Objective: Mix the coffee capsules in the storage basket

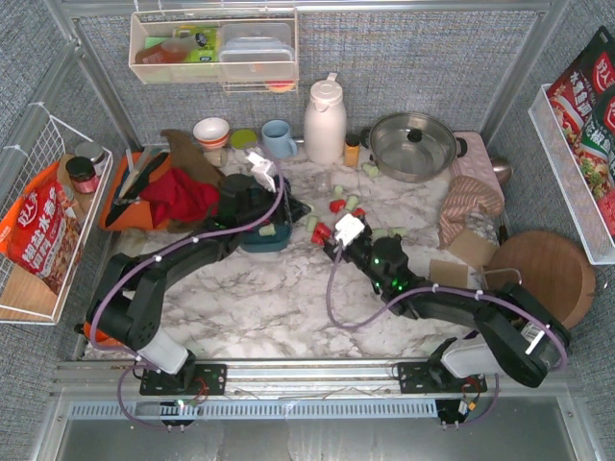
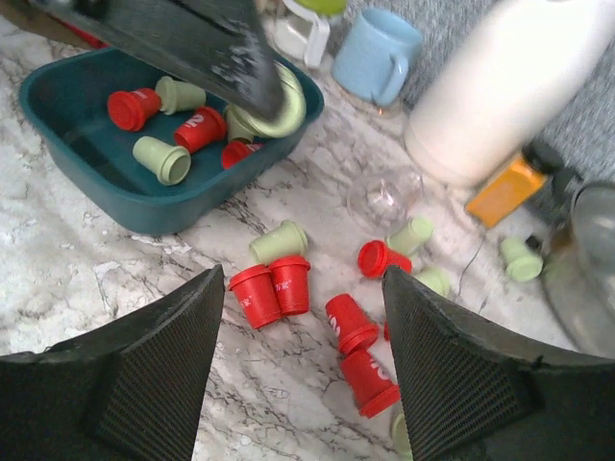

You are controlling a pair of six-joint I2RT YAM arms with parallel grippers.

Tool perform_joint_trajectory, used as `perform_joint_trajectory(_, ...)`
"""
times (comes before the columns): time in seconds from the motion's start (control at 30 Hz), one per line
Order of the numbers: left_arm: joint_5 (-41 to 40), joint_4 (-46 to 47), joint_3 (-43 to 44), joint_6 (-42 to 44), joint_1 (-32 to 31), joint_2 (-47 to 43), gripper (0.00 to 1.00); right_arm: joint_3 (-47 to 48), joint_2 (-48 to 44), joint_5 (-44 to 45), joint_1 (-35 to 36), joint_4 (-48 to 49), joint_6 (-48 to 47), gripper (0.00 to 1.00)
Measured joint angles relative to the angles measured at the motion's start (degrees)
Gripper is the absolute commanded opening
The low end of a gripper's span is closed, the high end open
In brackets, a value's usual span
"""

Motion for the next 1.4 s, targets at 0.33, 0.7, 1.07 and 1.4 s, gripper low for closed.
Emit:
perform_joint_trajectory(0.33,-22.69,-10.36,3.96,2.91,6.6,6.88,0.59,20.44,8.74,6.82,-4.33,-33.38,25.83,0.69)
perform_joint_trajectory(0.7,-31.21,-11.43,1.95,3.91,7.32,7.21,1.0,26.91,22.58,14.27,0.22,-43.19,53.9,0.75)
perform_joint_trajectory(1.07,-32.28,-7.3,-6.6,2.69,7.32,-5.92,1.0,33.77,29.31,24.87,2.27,-44.98,57.46,0.7)
perform_joint_trajectory(1.4,-31.01,-6.84,-6.64,2.84,7.34,-5.92,1.0,37.11,32.68,27.3,2.29,-45.59,58.07,0.49)
